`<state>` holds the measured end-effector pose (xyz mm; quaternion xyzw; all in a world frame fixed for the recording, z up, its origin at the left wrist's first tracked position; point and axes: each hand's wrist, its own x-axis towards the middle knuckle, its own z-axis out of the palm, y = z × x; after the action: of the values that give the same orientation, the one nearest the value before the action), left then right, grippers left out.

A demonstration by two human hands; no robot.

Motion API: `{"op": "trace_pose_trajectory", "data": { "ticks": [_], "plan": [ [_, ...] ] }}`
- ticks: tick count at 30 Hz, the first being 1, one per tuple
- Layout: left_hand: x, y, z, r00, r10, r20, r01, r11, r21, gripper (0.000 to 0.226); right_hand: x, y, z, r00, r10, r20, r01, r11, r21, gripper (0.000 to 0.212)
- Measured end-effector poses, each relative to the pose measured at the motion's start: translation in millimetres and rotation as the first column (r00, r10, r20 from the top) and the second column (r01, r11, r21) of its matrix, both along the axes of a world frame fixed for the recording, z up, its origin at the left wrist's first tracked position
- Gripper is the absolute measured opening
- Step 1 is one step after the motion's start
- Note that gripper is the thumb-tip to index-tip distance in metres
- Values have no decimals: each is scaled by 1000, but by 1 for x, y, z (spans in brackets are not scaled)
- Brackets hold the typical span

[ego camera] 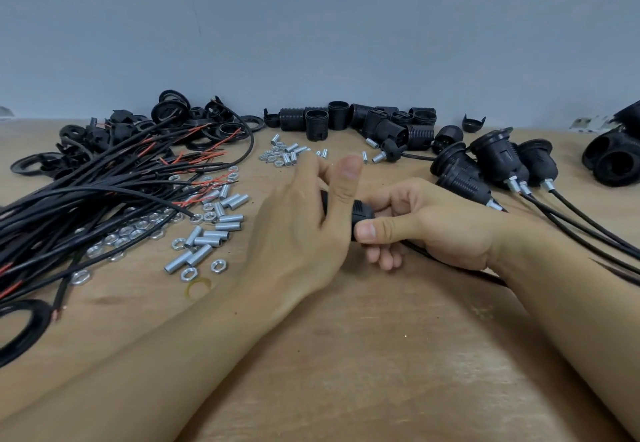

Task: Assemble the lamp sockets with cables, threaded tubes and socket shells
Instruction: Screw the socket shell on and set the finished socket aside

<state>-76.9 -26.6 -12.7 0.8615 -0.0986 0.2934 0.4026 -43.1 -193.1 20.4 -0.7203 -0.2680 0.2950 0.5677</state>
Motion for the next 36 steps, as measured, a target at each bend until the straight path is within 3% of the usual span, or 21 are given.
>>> {"op": "trace_pose_trajectory", "data": {
  "ticks": [3,7,11,19,22,27,29,33,36],
  "plan": [
    [3,6,3,998,51,-28,-49,997,64,53,-2,4,-3,997,-58,48,58,998,-11,26],
    [14,27,11,968,252,1,-248,950,190,66,0,10,-7,972,-199,122,199,980,10,29],
    [30,57,11,894,448,-30,-401,827,393,34,1,11,-9,950,-270,154,269,963,29,30],
    [48,81,12,897,432,-88,-332,794,509,24,2,11,-10,953,-252,169,262,964,-40,48],
    [80,104,28,886,436,-161,-269,764,586,22,3,12,-11,960,-236,150,246,968,-53,35],
    [129,128,47,892,423,-161,-130,580,804,31,6,9,-14,966,-217,144,226,973,-49,16],
    [142,131,44,883,423,-206,-64,541,839,25,6,8,-14,966,-214,143,223,974,-43,12],
    [153,132,34,892,443,-93,-141,468,873,24,7,8,-16,968,-207,140,214,976,-37,12],
    [154,131,32,880,469,-70,-256,594,763,29,8,8,-17,968,-206,141,213,976,-38,12]
  ]
}}
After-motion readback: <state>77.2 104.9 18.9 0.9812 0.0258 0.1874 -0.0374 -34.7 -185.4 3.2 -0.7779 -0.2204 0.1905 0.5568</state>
